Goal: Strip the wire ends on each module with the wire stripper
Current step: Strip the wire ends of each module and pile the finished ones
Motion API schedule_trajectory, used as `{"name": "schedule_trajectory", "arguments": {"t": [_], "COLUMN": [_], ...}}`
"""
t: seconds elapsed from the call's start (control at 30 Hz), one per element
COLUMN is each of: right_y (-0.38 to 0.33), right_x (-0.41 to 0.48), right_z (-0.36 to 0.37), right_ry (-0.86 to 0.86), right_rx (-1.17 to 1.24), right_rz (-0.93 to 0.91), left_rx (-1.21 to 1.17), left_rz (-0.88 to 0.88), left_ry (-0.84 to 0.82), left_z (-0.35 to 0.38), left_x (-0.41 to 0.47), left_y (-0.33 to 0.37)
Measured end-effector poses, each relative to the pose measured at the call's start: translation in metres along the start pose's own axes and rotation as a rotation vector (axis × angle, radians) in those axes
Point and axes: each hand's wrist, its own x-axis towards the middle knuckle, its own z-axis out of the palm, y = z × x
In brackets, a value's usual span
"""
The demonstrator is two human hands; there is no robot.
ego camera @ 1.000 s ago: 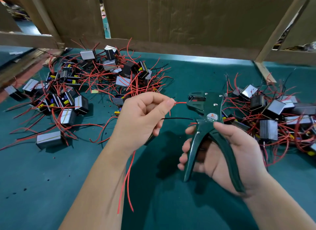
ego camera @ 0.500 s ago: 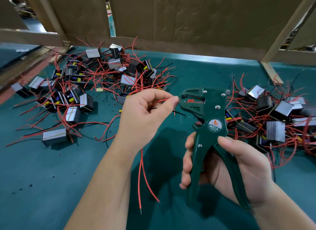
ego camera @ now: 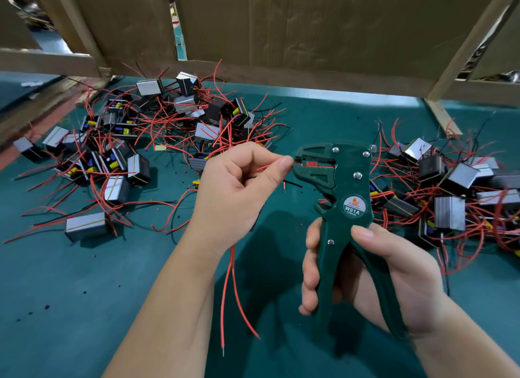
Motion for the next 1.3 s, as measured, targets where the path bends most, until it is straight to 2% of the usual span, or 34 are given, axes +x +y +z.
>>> {"name": "schedule_trajectory", "arguments": {"t": [0.33, 0.47, 0.53, 0.6, 0.67, 0.77, 0.83, 0.93, 1.03, 1.1, 1.17, 1.23, 1.3], "right_y": [0.0, 0.002, 0.004, 0.004, 0.001, -0.004, -0.004, 0.002, 0.015, 0.023, 0.027, 0.028, 0.028], "right_x": [0.0, 0.0, 0.002, 0.006, 0.009, 0.008, 0.007, 0.012, 0.02, 0.021, 0.02, 0.018, 0.018], "right_z": [0.0, 0.002, 0.007, 0.011, 0.01, 0.005, 0.003, 0.003, 0.012, 0.02, 0.024, 0.023, 0.021], "right_ry": [-0.016, 0.031, 0.109, 0.257, 0.388, 0.369, 0.321, 0.285, 0.198, 0.108, 0.056, 0.068, 0.098], "right_rx": [-0.015, 0.026, 0.044, 0.07, 0.091, 0.183, 0.253, 0.19, 0.087, 0.028, -0.02, -0.018, -0.002], "right_rz": [0.019, 0.025, 0.024, -0.002, -0.011, -0.074, -0.196, -0.258, -0.087, 0.014, 0.074, 0.086, 0.053], "left_rx": [-0.007, -0.013, -0.02, 0.002, 0.103, 0.261, 0.262, 0.038, -0.368, -0.601, -0.707, -0.736, -0.718], "left_rz": [-0.003, -0.014, -0.05, -0.12, -0.197, -0.283, -0.319, -0.443, -0.565, -0.698, -0.802, -0.807, -0.73], "left_ry": [-0.045, -0.075, -0.094, -0.131, -0.208, -0.287, -0.219, 0.053, 0.251, 0.243, 0.184, 0.186, 0.236], "left_z": [-0.004, -0.004, -0.004, -0.006, -0.007, -0.006, -0.007, -0.007, 0.0, 0.003, 0.005, 0.007, 0.007], "left_x": [0.0, 0.0, 0.001, 0.002, 0.001, -0.001, -0.001, 0.005, 0.011, 0.01, 0.006, 0.006, 0.007], "left_y": [0.001, 0.001, 0.0, -0.003, -0.008, -0.014, -0.014, -0.015, -0.01, -0.005, -0.001, 0.0, 0.0]}}
